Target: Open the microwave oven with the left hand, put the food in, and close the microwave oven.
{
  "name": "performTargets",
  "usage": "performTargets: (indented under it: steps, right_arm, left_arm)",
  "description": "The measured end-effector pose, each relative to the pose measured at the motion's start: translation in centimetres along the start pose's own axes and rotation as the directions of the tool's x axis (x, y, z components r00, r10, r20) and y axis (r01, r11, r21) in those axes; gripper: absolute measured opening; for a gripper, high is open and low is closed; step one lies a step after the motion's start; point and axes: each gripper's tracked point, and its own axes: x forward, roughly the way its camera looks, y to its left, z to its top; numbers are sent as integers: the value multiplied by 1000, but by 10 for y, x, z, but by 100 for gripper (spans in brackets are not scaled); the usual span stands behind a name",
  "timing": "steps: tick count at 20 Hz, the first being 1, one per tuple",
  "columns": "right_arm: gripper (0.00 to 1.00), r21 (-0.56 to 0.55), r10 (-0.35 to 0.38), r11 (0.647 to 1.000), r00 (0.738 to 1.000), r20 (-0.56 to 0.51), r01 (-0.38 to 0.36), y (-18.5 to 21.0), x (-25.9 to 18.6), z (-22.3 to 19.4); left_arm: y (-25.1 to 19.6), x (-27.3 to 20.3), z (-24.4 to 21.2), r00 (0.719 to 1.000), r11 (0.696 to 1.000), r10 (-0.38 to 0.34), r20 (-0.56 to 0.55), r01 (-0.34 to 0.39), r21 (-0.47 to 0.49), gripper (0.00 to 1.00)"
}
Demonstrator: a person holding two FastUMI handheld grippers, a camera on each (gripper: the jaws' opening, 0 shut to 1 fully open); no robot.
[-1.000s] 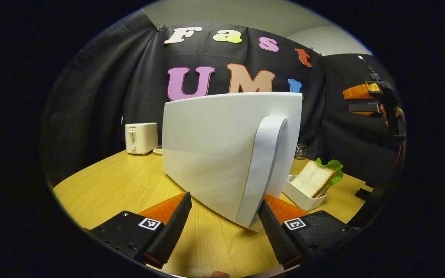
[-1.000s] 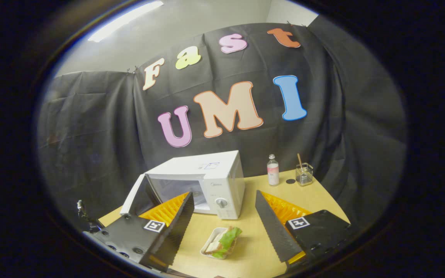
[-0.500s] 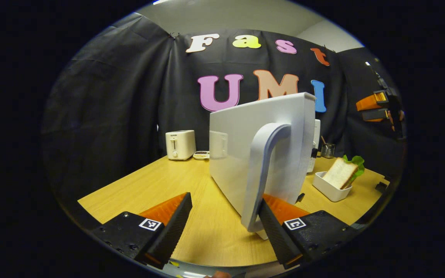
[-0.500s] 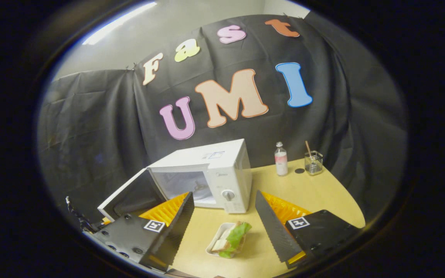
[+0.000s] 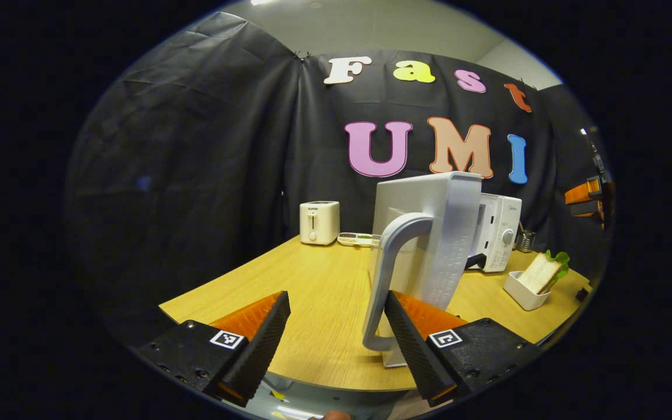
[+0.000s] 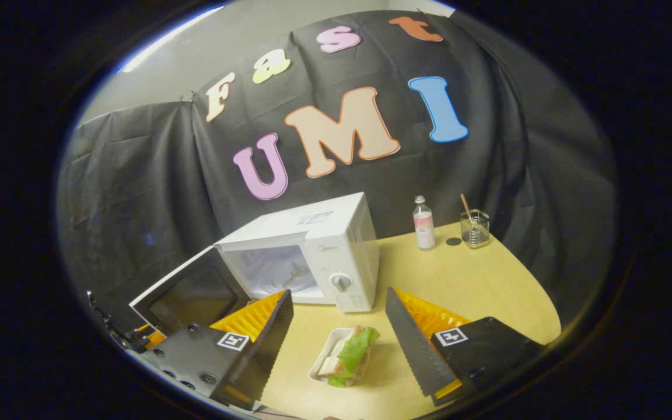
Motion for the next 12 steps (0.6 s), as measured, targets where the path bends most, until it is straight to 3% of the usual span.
performTargets:
  steps: [4, 8, 11, 12]
  right_arm:
    - [91, 11, -2, 1000, 999, -49, 2, -7, 5, -16]
    - [91, 23, -2, 1000, 989, -150, 6, -9, 8, -40]
    - [92, 39, 44, 999, 963, -267, -35, -3, 12, -61]
    - [100, 46, 45, 998, 952, -302, -32, -5, 12, -69]
  left_arm:
    - [49, -16, 25, 987, 987, 154, 53, -155, 28, 99]
    - [62, -37, 48, 972, 974, 224, 74, -221, -46, 94]
    - [72, -42, 72, 953, 961, 277, 125, -273, -50, 94]
    - [74, -43, 80, 945, 956, 292, 147, -288, -49, 94]
